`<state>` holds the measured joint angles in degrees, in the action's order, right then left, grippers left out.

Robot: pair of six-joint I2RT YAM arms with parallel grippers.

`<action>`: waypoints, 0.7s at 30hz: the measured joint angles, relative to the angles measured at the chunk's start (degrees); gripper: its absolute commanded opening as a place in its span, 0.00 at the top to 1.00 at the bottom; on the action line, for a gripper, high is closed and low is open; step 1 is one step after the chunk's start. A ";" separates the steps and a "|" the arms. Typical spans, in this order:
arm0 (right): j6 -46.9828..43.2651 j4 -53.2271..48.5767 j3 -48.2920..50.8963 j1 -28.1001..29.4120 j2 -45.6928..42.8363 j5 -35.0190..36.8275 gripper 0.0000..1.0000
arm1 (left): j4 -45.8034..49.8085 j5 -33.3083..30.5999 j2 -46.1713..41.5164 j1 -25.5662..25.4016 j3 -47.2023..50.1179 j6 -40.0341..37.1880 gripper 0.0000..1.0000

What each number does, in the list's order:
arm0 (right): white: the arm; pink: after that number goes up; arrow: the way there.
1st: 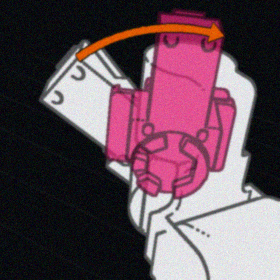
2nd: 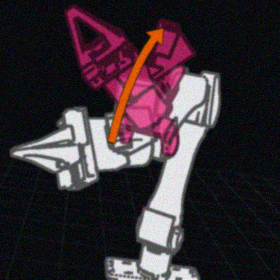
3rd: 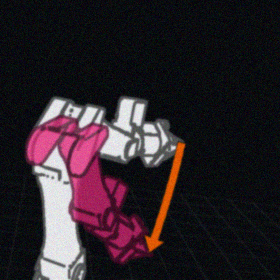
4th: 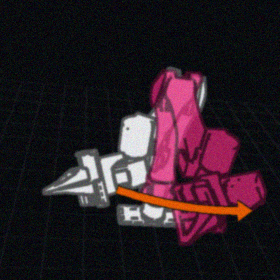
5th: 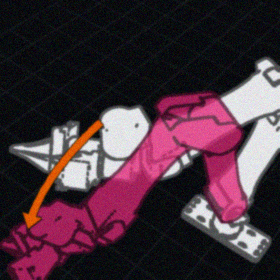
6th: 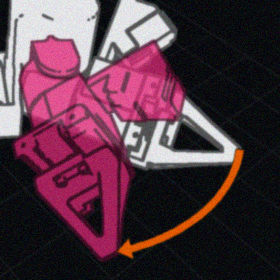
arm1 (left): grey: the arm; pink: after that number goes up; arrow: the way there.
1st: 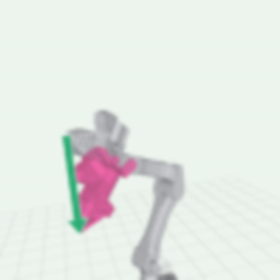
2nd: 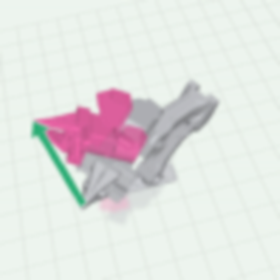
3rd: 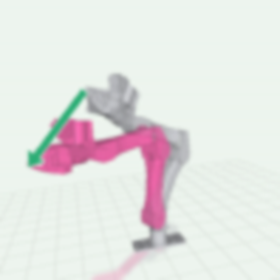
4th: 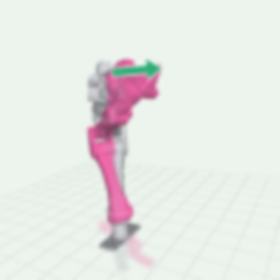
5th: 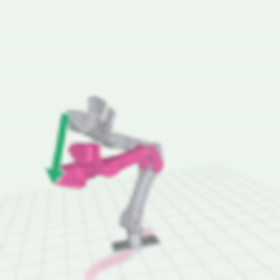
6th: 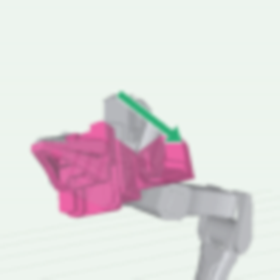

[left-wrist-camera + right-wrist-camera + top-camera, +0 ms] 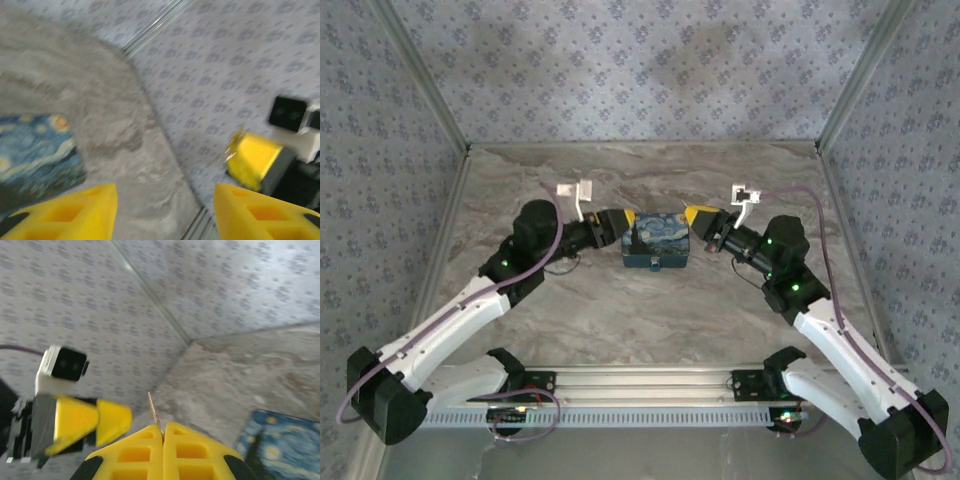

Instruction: Unlock a padlock with a key

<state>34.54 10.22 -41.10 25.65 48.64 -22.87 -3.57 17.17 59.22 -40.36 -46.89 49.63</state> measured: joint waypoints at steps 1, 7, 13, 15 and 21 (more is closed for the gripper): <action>-1.46 -2.10 -0.50 -0.52 0.31 0.81 1.00 | 0.28 -0.63 0.07 -0.81 1.97 0.22 0.43; -9.51 -10.10 -3.13 -3.37 6.23 7.37 1.00 | -0.85 -3.69 4.09 -5.70 12.90 3.39 0.40; -14.82 -12.37 -5.20 -4.79 17.46 13.62 1.00 | -6.40 -6.03 12.41 -6.54 14.45 4.76 0.35; -16.35 -12.41 -6.64 -4.96 21.84 15.19 1.00 | -9.09 -6.71 15.10 -6.54 14.43 4.68 0.34; -19.74 -12.15 -12.61 -5.33 32.83 18.36 1.00 | -14.05 -7.56 24.61 -5.79 11.58 3.78 0.34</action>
<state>14.81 -1.93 -53.71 20.32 81.47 -4.51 -17.63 9.61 83.83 -46.15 -35.31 53.41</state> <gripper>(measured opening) 0.061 0.656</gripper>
